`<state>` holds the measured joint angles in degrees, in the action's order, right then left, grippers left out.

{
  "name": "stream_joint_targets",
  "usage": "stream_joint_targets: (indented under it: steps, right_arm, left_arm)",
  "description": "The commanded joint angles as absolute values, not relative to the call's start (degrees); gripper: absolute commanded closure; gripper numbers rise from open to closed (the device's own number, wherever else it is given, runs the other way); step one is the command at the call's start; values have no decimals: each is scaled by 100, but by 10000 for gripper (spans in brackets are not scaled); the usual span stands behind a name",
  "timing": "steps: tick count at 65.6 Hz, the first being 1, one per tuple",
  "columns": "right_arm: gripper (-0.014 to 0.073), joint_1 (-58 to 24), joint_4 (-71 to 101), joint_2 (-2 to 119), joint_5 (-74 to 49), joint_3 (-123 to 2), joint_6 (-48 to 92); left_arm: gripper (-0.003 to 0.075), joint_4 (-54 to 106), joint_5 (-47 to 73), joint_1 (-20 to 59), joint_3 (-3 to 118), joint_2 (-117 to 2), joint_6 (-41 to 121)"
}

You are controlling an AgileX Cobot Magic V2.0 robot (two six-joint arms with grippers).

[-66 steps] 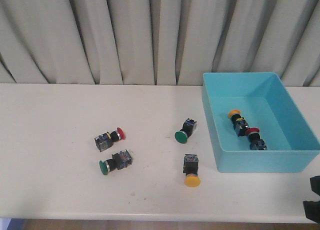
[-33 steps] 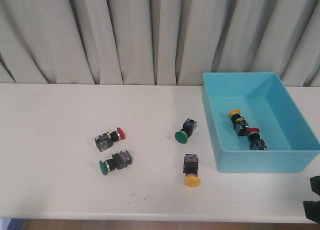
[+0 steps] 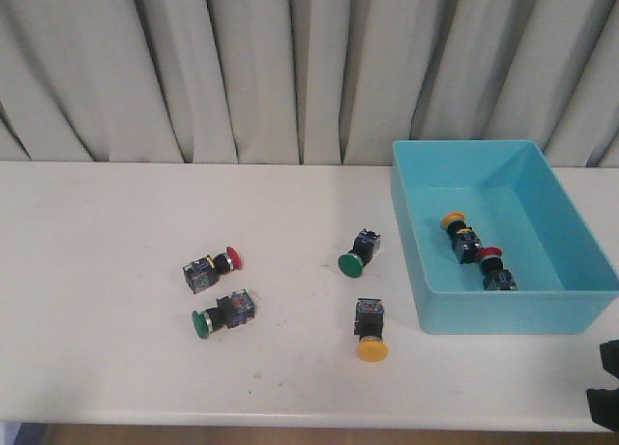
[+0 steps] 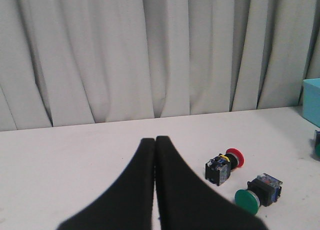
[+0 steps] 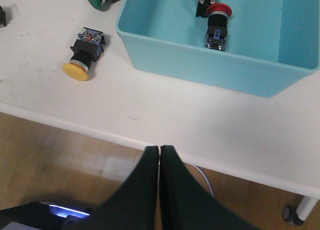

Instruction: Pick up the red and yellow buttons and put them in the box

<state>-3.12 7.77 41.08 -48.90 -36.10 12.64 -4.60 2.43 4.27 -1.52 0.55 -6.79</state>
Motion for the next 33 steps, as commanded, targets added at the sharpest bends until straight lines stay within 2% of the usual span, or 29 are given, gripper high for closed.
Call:
stream_joint_targets:
  steps: [1, 9, 21, 33]
  right_arm:
    - [600, -299, 801, 4093, -4611, -3767, 1330]
    - [599, -287, 538, 3684, -4111, -3529, 1407]
    - [598, -274, 635, 2080, -1900, -2109, 1321]
    - [596, -274, 755, 699, -553, -903, 1285]
  left_arm:
    - [727, -412, -201, 429, -430, 150, -692]
    - [727, -412, -201, 429, -430, 150, -692]
    - [727, -412, -201, 429, -430, 143, -692]
    - [727, -412, -201, 429, -430, 143, -692]
